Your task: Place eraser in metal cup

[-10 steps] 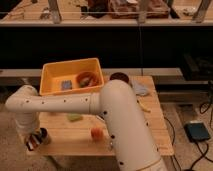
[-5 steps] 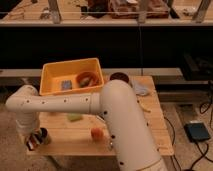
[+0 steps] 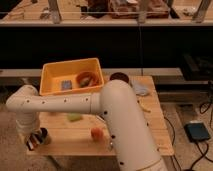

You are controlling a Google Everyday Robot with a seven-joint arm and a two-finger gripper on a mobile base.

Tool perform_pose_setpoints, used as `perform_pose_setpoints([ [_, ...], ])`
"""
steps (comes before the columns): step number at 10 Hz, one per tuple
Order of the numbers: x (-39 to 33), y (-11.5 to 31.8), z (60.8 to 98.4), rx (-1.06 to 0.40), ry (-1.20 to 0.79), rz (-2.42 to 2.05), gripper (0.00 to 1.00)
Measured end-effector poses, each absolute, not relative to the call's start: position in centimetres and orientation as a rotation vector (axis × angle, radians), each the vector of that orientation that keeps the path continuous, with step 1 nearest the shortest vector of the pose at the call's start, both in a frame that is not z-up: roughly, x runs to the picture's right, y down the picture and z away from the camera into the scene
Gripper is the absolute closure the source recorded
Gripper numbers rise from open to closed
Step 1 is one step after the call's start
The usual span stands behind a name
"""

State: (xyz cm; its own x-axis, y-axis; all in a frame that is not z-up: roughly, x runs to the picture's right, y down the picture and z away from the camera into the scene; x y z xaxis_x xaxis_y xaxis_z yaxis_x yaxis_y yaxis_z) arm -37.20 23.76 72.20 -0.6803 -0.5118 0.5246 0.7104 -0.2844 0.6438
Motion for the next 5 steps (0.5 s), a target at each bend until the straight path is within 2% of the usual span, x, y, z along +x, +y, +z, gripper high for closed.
perform_pose_setpoints([
  [4,-37.1,20.5,68.5,-0.280,-1.166,-2.020,0.41],
  [5,-37.2,19.8,67.7,-0.277,-1.167,-2.021,0.37],
])
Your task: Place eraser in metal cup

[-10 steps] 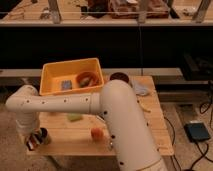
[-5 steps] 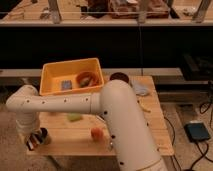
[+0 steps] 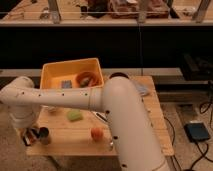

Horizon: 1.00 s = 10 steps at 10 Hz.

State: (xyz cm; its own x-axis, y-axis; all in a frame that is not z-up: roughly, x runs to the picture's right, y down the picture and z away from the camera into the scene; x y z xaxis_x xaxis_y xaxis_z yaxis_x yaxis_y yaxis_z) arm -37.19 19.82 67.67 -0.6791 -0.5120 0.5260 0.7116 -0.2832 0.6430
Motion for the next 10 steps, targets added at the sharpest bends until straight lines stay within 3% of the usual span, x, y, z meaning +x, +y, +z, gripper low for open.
perform_pose_setpoints([
  [2,-37.2,19.6,67.4,-0.279,-1.166,-2.022,0.40],
  [4,-37.0,19.2,67.3,-0.278,-1.128,-2.012,0.58],
  [6,-34.6,16.3,66.1,-0.219,-1.012,-1.980,0.81],
  [10,-33.5,14.1,64.7,-0.186,-0.968,-1.980,0.86],
])
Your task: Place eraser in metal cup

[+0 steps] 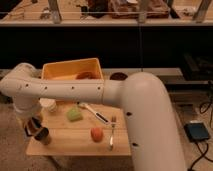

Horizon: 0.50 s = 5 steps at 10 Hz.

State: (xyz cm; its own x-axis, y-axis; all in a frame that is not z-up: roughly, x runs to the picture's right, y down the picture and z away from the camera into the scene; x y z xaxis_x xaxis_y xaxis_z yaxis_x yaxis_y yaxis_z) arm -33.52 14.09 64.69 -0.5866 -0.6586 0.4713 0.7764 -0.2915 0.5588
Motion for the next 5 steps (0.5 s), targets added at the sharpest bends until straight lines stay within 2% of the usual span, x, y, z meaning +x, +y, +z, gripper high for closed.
perform_pose_setpoints([
  [2,-33.62,14.10,64.63,-0.185,-0.969,-1.981,0.89],
  [4,-33.85,14.06,64.56,-0.181,-0.960,-1.981,1.00],
  [5,-33.42,13.46,65.00,-0.156,-0.961,-1.945,1.00],
])
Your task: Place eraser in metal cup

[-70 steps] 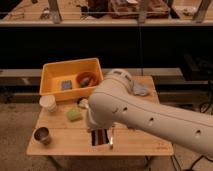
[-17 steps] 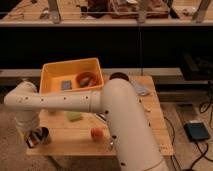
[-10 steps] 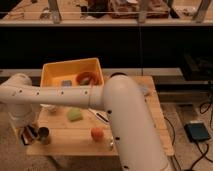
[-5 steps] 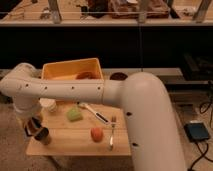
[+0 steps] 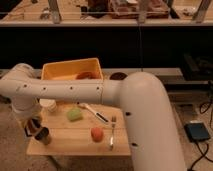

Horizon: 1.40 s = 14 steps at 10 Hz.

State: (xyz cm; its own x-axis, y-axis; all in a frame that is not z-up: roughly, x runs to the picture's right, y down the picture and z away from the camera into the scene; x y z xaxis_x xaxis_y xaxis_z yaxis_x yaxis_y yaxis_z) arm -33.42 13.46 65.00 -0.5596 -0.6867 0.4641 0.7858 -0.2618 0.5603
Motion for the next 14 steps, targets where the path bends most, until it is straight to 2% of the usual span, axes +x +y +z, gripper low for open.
perform_pose_setpoints([
  [2,-33.0,11.8,66.5,-0.057,-1.017,-1.878,1.00],
  [4,-33.3,11.4,66.8,-0.021,-1.045,-1.873,1.00],
  [14,-33.5,15.0,70.2,0.020,-1.206,-1.839,1.00],
])
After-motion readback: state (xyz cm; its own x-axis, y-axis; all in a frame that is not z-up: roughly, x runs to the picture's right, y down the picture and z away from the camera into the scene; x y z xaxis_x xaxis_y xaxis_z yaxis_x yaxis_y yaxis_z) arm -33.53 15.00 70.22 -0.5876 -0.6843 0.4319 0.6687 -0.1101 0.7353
